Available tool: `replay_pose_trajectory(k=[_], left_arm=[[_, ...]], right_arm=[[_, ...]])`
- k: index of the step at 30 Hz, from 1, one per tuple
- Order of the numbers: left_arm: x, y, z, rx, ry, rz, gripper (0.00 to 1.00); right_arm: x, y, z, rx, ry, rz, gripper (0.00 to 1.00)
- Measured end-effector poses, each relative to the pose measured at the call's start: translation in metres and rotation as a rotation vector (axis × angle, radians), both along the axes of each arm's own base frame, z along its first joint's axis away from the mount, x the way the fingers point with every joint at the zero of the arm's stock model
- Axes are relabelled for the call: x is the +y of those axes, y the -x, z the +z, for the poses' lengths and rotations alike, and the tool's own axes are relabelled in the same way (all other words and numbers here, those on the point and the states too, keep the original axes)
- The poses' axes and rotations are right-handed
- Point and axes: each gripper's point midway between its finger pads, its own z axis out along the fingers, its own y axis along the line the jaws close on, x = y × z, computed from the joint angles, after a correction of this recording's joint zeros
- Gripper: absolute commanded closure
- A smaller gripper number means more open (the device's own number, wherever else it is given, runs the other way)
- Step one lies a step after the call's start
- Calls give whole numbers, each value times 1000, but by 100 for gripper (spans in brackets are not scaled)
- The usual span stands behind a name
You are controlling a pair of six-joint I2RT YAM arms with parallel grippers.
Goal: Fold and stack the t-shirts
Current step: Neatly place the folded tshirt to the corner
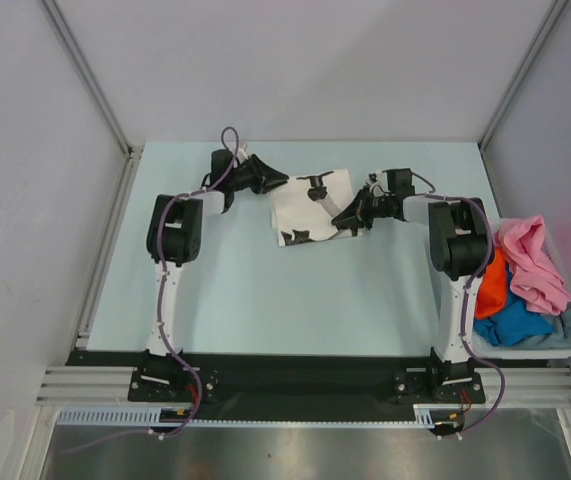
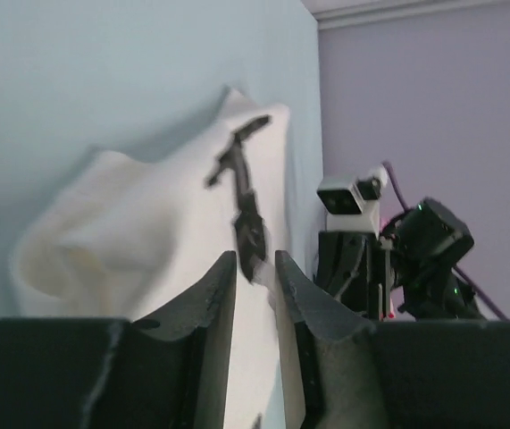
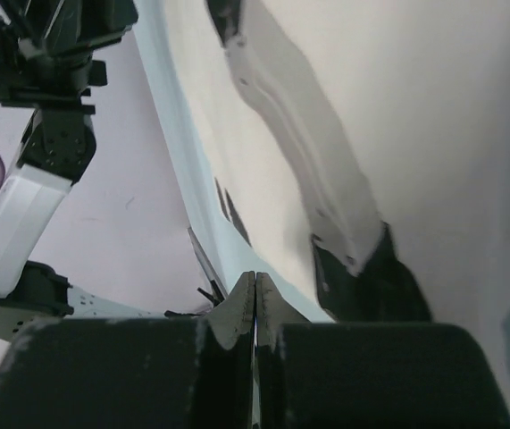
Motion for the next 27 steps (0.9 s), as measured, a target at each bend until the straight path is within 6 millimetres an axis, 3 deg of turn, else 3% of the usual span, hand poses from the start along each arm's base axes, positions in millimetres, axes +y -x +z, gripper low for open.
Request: replay_pose_trajectory(k=[4,6,12,19,21,22,23,27], left_arm=[[3,-13,-49,104,-11,56,76],[8,-14,-58,145,-20,76,76],[33,-30,-55,161,-53,156,75],[71,-61,-41,154,-89,244,75],[78,-63,-41,149,-114,252,70],[81,-62,-42,146,-136,250,65],[81,-58,-44,154,-160,242,53],[74,-32,-34,153,-258,198,47]], right_arm=[[-11,8,-19,47,4,-32,100],[-19,12,-28,71,8,-54,100],[-39,21,-48,119,24,-108,100],[-46,29,-48,112,24,-118,100],[-48,33,-46,119,30,-117,100],[-51,35,-45,118,41,-117,100],[-53,37,-44,116,55,-114,100],[-59,39,-21,85,102,-101,100]])
